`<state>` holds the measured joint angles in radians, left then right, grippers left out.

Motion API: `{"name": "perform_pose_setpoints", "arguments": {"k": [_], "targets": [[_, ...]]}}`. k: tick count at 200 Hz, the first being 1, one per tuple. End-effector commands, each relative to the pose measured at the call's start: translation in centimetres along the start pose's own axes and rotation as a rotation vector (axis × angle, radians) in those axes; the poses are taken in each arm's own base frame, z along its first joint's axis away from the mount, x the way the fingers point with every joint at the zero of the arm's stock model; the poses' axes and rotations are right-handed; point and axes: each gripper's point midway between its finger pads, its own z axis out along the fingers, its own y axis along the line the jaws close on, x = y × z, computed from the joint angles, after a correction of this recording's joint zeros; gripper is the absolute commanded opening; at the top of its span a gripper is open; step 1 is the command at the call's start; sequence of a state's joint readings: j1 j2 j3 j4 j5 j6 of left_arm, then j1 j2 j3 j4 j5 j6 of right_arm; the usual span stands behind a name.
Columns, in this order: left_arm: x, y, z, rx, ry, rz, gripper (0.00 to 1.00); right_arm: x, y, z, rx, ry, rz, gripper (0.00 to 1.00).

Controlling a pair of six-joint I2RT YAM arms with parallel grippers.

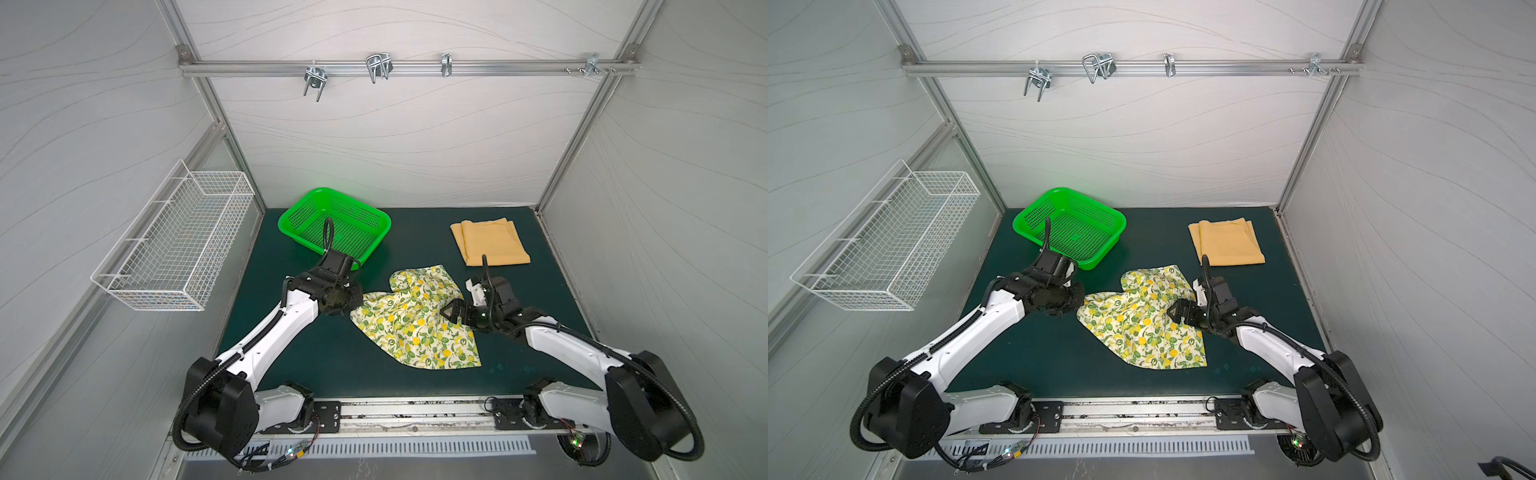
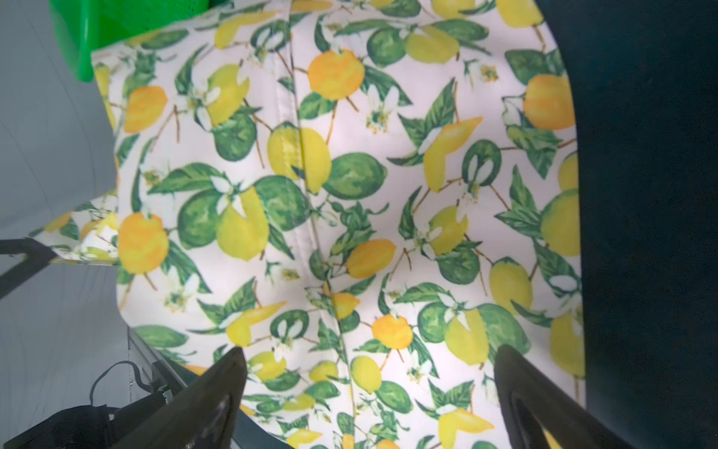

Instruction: Fold and stack the skirts

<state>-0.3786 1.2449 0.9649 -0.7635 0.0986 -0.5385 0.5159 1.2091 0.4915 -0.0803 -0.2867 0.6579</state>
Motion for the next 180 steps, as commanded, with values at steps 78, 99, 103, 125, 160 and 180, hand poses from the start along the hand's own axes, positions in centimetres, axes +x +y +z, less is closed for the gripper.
{"name": "perform_pose_setpoints", "arguments": {"k": [78, 99, 103, 125, 160, 180], "targets": [[-2.3, -0.2, -7.3, 0.03, -0.12, -0.013, 0.0, 5.1, -2.2, 3.2, 0.089, 0.027, 0.038, 0.99], [-1.5, 0.0, -8.9, 0.054, -0.158, -0.032, 0.0, 5.6, -2.4, 3.3, 0.102, 0.025, 0.035, 0.99], [-1.3, 0.1, -9.1, 0.057, -0.165, -0.035, 0.0, 5.7, -2.4, 3.3, 0.104, 0.028, 0.036, 0.99], [0.4, 0.9, -9.2, 0.066, -0.172, -0.058, 0.0, 6.0, -2.6, 3.4, 0.112, 0.027, 0.036, 0.99], [4.1, 2.9, -7.1, 0.05, -0.117, -0.112, 0.0, 6.4, -2.6, 3.4, 0.121, 0.038, 0.037, 0.99], [4.9, 3.3, -6.3, 0.068, -0.124, -0.153, 0.0, 6.8, -2.3, 3.2, 0.128, 0.041, 0.03, 0.99]]}}
